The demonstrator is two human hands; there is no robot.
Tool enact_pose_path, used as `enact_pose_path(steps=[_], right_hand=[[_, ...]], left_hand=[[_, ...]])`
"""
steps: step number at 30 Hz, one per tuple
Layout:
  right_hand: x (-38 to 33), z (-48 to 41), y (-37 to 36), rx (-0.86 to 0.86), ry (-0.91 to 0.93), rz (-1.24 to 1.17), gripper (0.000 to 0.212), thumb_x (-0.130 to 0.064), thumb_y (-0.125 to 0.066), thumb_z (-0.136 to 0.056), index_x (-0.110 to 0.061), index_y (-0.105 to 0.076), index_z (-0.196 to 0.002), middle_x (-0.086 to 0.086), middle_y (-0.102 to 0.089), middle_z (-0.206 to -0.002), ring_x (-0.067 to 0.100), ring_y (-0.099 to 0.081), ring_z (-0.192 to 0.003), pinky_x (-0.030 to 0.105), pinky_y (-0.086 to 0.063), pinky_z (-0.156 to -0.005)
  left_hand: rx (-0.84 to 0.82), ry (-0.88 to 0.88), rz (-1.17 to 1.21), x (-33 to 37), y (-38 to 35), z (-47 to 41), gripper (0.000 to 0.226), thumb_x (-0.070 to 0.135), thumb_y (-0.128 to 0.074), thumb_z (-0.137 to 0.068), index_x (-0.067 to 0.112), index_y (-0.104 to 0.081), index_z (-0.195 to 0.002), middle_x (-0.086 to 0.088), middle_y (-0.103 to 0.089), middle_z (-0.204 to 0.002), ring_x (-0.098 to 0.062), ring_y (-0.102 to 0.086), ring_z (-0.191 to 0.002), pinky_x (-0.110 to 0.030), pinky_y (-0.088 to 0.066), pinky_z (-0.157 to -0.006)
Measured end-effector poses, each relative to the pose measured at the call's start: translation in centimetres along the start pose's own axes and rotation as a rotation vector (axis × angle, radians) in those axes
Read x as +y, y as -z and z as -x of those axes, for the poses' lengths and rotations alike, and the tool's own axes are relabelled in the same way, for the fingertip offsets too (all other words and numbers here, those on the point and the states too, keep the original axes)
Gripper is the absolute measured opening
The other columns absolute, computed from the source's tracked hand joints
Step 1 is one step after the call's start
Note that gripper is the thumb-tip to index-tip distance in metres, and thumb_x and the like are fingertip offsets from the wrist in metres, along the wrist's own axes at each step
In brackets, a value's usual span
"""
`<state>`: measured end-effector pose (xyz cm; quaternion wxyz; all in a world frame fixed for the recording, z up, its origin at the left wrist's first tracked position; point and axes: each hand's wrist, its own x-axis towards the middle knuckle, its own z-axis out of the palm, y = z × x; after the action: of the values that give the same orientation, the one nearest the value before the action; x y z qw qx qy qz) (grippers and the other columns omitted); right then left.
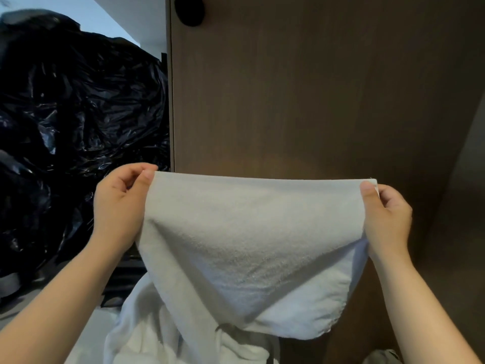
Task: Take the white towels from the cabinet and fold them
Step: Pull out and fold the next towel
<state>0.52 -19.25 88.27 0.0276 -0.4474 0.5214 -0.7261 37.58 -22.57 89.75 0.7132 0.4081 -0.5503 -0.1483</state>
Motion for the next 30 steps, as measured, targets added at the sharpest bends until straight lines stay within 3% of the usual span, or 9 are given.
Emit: enact_pose_path(steps=[7, 9, 12, 16, 20, 30], right_hand=[[-3.1, 0.8, 1.0, 0.015, 0.041, -0.010, 0.039, -0.042, -0.054, -0.097, -0.005, -0.063, -0.089, 0.018, -0.063, -0.088, 0.030, -0.058, -0.080, 0.038, -0.047, -0.069], [-2.4, 1.1, 0.8, -0.017, 0.012, 0.018, 0.037, -0.040, -0.053, -0.097, -0.005, -0.063, -0.088, 0.017, -0.063, -0.087, 0.029, -0.058, -0.079, 0.036, -0.046, -0.068], [0.1, 1.8, 0.3, -0.079, -0.046, 0.093, 0.035, -0.039, -0.054, -0.097, -0.008, -0.064, -0.084, 0.012, -0.064, -0.082, 0.028, -0.060, -0.079, 0.034, -0.047, -0.069], [4.8, 3.4, -1.1, -0.167, -0.171, 0.202, 0.031, -0.037, -0.057, -0.096, -0.011, -0.065, -0.081, 0.006, -0.065, -0.080, 0.024, -0.061, -0.078, 0.031, -0.049, -0.069], [9.1, 5.4, -2.5, -0.252, -0.275, 0.267, 0.028, -0.036, -0.060, -0.094, -0.014, -0.065, -0.078, 0.005, -0.065, -0.079, 0.022, -0.061, -0.078, 0.029, -0.049, -0.069], [9.4, 6.0, -5.6, -0.211, -0.304, 0.204, 0.023, -0.030, -0.064, -0.093, -0.011, -0.066, -0.079, 0.007, -0.064, -0.074, 0.018, -0.058, -0.070, 0.024, -0.043, -0.059]], left_hand=[[-0.011, -0.068, 0.018, 2.8, 1.8, -1.0, 0.011, 0.019, -0.058, -0.096, 0.021, -0.068, -0.096, 0.010, -0.067, -0.088, 0.010, -0.061, -0.070, -0.009, -0.049, -0.064], [-0.034, -0.050, -0.036, 1.7, 1.7, -0.7, 0.011, 0.019, -0.058, -0.096, 0.021, -0.068, -0.097, 0.012, -0.067, -0.089, 0.013, -0.060, -0.070, -0.006, -0.047, -0.062], [-0.067, -0.009, -0.153, -1.3, 1.5, 0.2, 0.010, 0.020, -0.058, -0.095, 0.026, -0.067, -0.096, 0.016, -0.065, -0.089, 0.015, -0.058, -0.073, -0.013, -0.043, -0.065], [-0.129, 0.064, -0.305, -6.5, 1.0, 1.8, 0.012, 0.018, -0.058, -0.094, 0.027, -0.066, -0.093, 0.019, -0.063, -0.084, 0.001, -0.059, -0.077, -0.012, -0.038, -0.065], [-0.150, 0.170, -0.345, -10.9, 0.6, 3.4, 0.011, 0.019, -0.059, -0.094, 0.026, -0.069, -0.094, 0.017, -0.065, -0.084, -0.008, -0.062, -0.079, -0.016, -0.044, -0.068], [-0.058, 0.297, -0.348, -11.9, -1.6, 3.2, 0.009, 0.020, -0.064, -0.091, 0.025, -0.072, -0.092, 0.017, -0.066, -0.080, -0.001, -0.061, -0.074, -0.013, -0.044, -0.068]])
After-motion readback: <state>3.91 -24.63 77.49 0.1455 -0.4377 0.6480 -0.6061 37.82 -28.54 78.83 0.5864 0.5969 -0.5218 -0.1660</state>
